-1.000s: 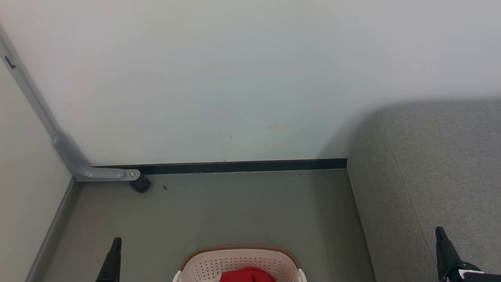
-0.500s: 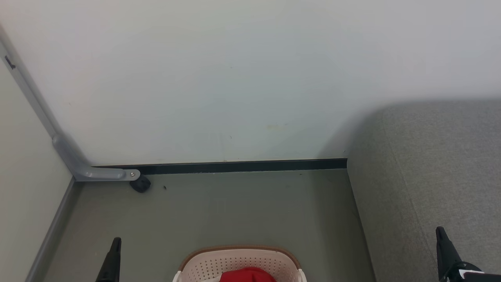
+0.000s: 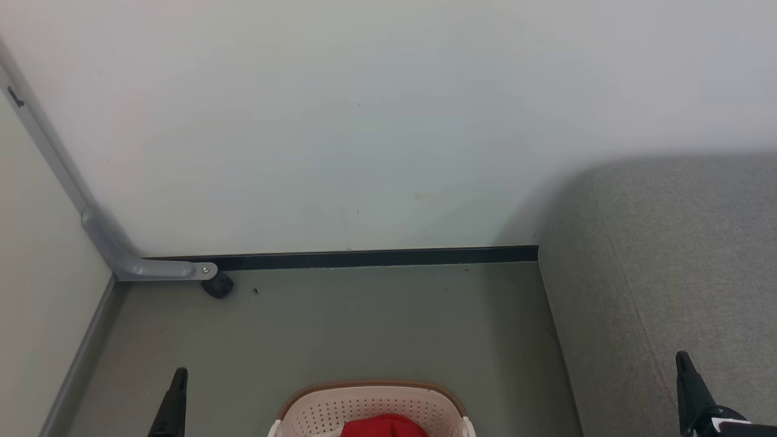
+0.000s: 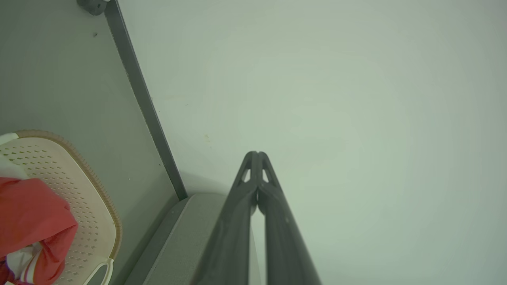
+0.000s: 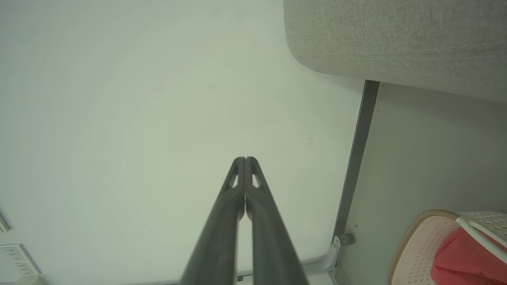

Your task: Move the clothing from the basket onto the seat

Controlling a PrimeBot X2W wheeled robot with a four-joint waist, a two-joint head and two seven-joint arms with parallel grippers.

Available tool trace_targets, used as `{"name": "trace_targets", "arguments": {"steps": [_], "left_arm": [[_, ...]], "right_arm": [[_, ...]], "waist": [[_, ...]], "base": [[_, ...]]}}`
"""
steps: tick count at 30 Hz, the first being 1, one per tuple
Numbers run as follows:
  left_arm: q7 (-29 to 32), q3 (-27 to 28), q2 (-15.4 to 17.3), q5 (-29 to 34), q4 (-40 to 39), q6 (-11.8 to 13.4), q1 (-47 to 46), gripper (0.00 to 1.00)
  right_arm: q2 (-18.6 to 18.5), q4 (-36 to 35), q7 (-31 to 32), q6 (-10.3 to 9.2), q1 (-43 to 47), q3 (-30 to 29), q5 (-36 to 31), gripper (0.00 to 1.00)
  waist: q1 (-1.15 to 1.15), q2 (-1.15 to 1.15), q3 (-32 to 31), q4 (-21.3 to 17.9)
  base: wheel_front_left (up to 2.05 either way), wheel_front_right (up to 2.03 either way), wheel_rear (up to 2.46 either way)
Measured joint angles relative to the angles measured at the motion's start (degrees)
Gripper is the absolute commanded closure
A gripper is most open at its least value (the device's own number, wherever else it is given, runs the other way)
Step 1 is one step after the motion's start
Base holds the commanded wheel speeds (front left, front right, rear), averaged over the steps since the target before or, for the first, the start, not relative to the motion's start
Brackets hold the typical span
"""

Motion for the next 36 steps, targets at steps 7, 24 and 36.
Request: {"name": "trace_targets", "arguments": {"steps": [7, 24, 36], "left_arm": [[0.0, 0.1, 0.0, 0.0, 0.0, 0.0, 0.0, 1.00], [-0.8, -0.2, -0.9, 0.0, 2.1, 0.0, 2.4, 0.00], [-2.8, -0.9, -1.1, 1.4, 0.5, 0.0, 2.2, 0.00]], "right_arm": [[0.0, 0.0, 0.0, 0.00, 0.0, 0.0, 0.0, 1.00], [1.4, 1.7, -0.4, -0.08, 2.4, 0.4, -0.3, 0.00], [1.5, -0.5, -1.6, -0.08, 1.5, 1.1, -1.7, 0.00]], "waist": [[0.00, 0.00, 0.0, 0.0], [0.00, 0.00, 0.0, 0.0], [0.00, 0.00, 0.1, 0.0]], "base": [[0.00, 0.00, 0.00], [0.00, 0.00, 0.00], [0.00, 0.00, 0.00]]}}
